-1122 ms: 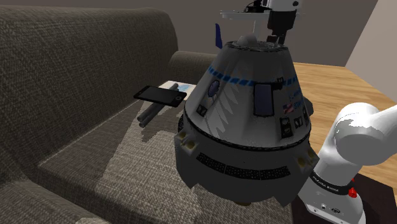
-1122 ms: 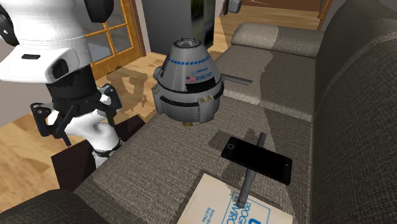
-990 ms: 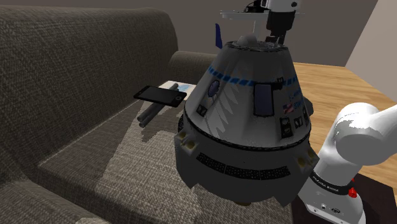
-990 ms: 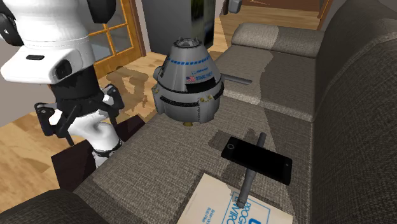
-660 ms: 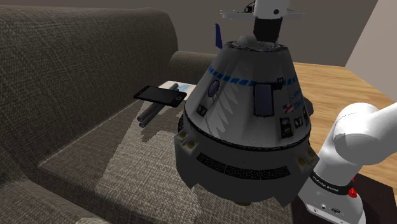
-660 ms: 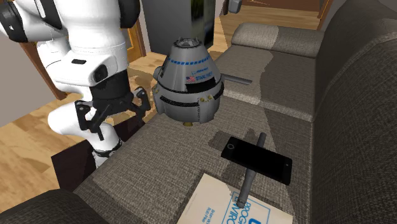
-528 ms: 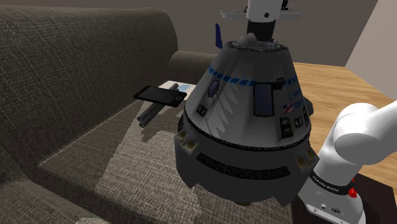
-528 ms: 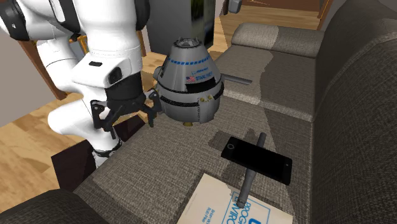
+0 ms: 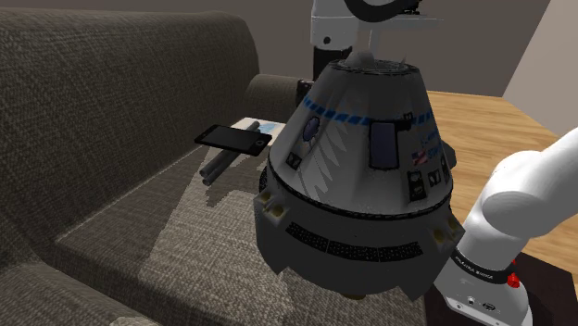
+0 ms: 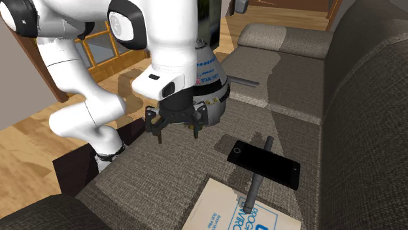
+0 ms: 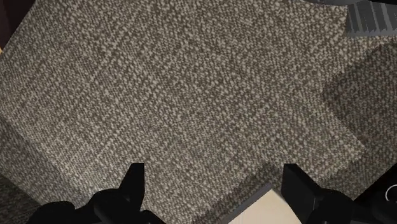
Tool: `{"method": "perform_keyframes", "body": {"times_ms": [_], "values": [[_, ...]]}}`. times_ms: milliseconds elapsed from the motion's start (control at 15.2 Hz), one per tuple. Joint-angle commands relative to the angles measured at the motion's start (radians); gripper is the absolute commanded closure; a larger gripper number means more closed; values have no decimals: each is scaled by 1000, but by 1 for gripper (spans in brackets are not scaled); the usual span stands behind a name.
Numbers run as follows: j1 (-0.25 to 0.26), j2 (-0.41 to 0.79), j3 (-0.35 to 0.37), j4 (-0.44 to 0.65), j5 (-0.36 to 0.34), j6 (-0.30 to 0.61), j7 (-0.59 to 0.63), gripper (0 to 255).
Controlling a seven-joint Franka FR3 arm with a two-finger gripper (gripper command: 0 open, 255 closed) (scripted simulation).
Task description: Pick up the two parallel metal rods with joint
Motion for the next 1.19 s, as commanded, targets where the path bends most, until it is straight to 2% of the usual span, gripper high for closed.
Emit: {"method": "perform_keyframes", "body": {"times_ms": [0, 264, 594, 792, 990, 1122], "values": [[-24, 70, 49, 46, -2, 28, 118, 0], [-67, 226, 139, 157, -41, 71, 345, 0], [-91, 453, 222, 334, -154, 94, 638, 0], [-73, 599, 240, 462, -242, 84, 807, 0], [-29, 743, 229, 608, -325, 58, 956, 0], [-20, 759, 221, 613, -334, 68, 973, 0]]}}
